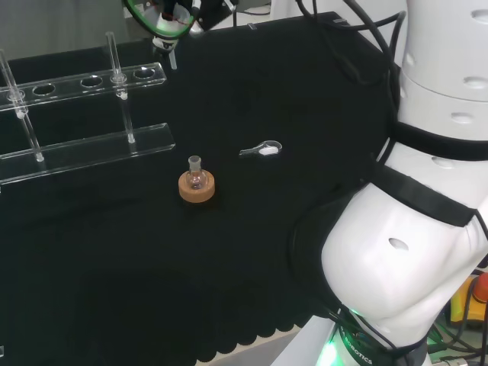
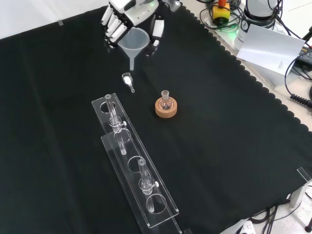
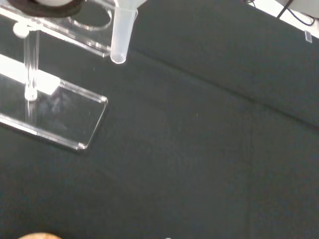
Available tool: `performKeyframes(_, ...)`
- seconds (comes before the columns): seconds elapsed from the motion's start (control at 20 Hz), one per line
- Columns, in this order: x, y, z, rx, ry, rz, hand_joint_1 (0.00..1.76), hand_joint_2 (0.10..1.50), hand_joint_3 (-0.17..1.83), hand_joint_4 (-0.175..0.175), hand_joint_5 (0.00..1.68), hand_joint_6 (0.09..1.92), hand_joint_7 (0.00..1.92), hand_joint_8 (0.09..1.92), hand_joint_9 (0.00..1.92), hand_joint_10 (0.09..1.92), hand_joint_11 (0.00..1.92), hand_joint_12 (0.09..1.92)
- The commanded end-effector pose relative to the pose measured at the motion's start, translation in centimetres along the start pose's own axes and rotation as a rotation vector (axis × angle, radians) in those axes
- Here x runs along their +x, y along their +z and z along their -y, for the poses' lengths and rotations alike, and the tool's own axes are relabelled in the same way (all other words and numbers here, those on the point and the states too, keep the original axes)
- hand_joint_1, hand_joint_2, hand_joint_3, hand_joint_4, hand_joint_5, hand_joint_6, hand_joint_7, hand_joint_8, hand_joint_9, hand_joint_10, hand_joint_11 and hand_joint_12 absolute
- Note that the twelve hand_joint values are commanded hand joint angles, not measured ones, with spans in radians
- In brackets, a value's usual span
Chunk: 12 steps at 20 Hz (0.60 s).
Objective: Place the funnel on the round-bottom flask.
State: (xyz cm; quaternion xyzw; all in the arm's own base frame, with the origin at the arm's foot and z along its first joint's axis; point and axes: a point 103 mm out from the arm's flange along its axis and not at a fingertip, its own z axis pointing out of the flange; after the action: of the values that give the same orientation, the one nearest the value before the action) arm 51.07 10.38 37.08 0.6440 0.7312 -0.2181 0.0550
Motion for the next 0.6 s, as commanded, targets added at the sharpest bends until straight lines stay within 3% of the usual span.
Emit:
performKeyframes(0.05, 0.7, 1.3, 2.6, 0.021, 0.027, 0.001, 0.71, 0.77, 0.39, -0.059, 0.56, 0.9, 0.5, 0.7, 0.91, 0.46, 0.74, 1.12)
performKeyframes(0.6, 2.4, 4.8, 4.1, 0.068, 0.024, 0.001, 0.71, 0.77, 0.4, -0.063, 0.56, 0.89, 0.5, 0.7, 0.94, 0.44, 0.77, 1.1)
